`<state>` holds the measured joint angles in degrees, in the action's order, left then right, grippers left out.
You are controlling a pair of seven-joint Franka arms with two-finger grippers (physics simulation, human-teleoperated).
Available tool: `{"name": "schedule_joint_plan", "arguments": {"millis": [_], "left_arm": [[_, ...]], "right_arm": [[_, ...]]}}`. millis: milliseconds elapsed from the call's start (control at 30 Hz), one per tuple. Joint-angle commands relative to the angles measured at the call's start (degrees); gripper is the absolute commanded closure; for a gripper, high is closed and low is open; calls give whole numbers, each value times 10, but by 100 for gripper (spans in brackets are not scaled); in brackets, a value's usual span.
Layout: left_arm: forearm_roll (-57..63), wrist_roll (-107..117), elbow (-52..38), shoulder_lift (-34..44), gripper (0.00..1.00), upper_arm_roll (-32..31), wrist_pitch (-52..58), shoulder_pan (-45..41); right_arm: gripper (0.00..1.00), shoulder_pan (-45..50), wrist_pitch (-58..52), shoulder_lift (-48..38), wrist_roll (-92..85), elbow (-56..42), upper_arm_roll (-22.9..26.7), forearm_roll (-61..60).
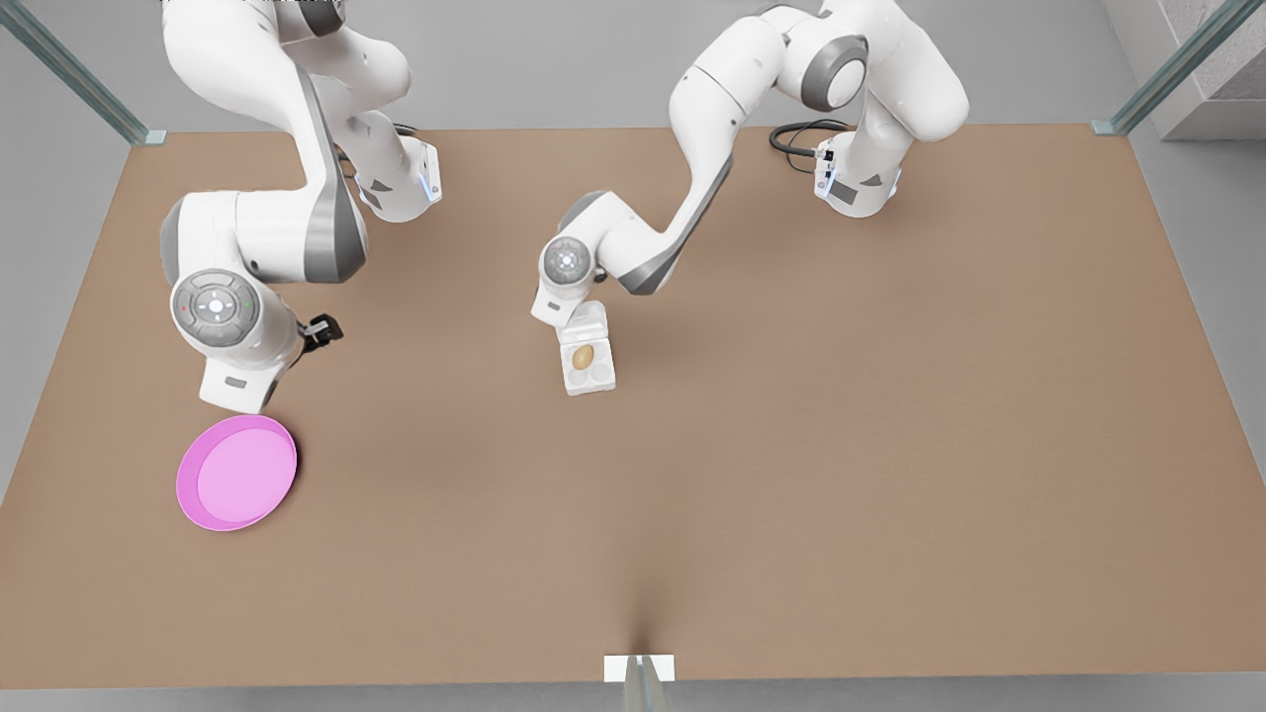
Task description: Pack egg into the box and close the box lid
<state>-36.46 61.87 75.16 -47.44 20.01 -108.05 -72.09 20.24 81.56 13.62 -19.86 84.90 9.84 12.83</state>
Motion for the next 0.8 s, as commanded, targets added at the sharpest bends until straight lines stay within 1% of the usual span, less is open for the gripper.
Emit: {"name": "schedule_joint_plan", "arguments": {"millis": [0,333,767], "left_arm": [[277,8,-1,-1,79,0,19,0],[278,1,-1,-2,79,1,19,6],[278,-30,-5,-1,79,3,21,43]], "right_arm": [[0,1,0,0,0,0,0,0],[0,1,0,3,-1,0,0,0],[0,7,-4,6,-1,-1,0,6]]}}
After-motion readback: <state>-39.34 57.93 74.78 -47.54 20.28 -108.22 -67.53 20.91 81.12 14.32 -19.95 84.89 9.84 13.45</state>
